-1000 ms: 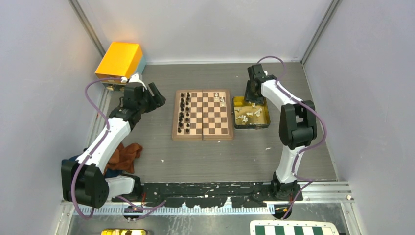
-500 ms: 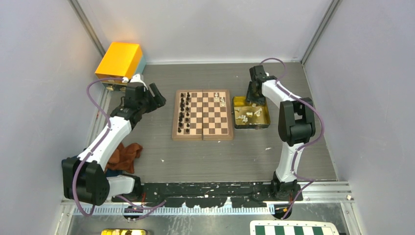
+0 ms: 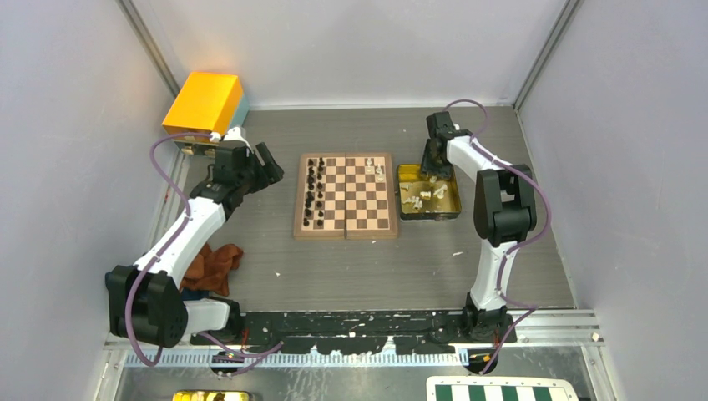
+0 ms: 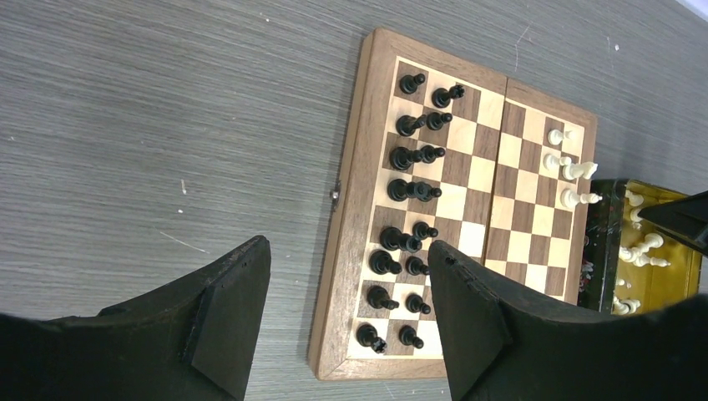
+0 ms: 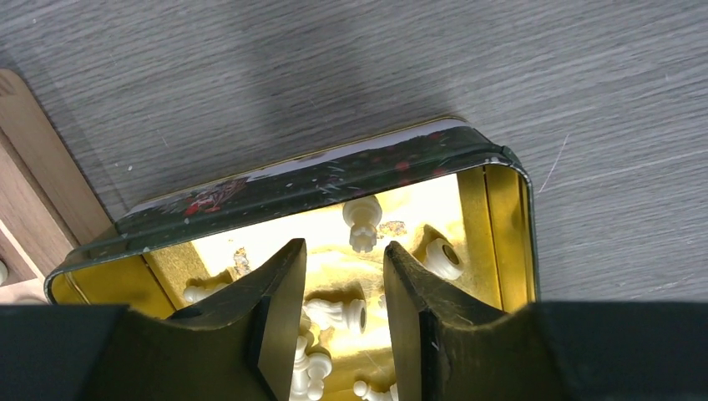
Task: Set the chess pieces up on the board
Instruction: Pick up the chess piece from the storage box.
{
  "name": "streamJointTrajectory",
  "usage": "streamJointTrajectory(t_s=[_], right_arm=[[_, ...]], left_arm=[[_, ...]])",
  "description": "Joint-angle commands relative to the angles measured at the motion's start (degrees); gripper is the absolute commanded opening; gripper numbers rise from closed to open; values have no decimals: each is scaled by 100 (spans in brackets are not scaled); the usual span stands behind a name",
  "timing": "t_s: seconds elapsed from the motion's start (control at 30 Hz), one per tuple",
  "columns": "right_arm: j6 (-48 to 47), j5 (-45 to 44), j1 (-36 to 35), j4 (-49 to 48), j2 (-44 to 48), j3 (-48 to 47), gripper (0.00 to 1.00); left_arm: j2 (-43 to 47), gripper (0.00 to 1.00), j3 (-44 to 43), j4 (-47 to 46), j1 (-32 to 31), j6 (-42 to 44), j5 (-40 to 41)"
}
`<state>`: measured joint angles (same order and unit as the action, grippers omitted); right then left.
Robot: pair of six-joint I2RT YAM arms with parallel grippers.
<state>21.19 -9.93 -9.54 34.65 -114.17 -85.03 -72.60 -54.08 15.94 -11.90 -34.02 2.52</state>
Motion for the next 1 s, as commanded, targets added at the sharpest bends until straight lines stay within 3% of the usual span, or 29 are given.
streamJointTrajectory(t_s=[0.0,0.67,0.97], right_arm=[[50,-48,61,-186,27,-233,45],[21,-9,157,-362,-162,-228,39],[12,0,191,-363,-188,-252,32]], left_arm=[[18,70,-199,-251,-23,104,47],[-56,71,-204,-251,-23,154,12],[-92,70,-214,-260,-23,158,2]])
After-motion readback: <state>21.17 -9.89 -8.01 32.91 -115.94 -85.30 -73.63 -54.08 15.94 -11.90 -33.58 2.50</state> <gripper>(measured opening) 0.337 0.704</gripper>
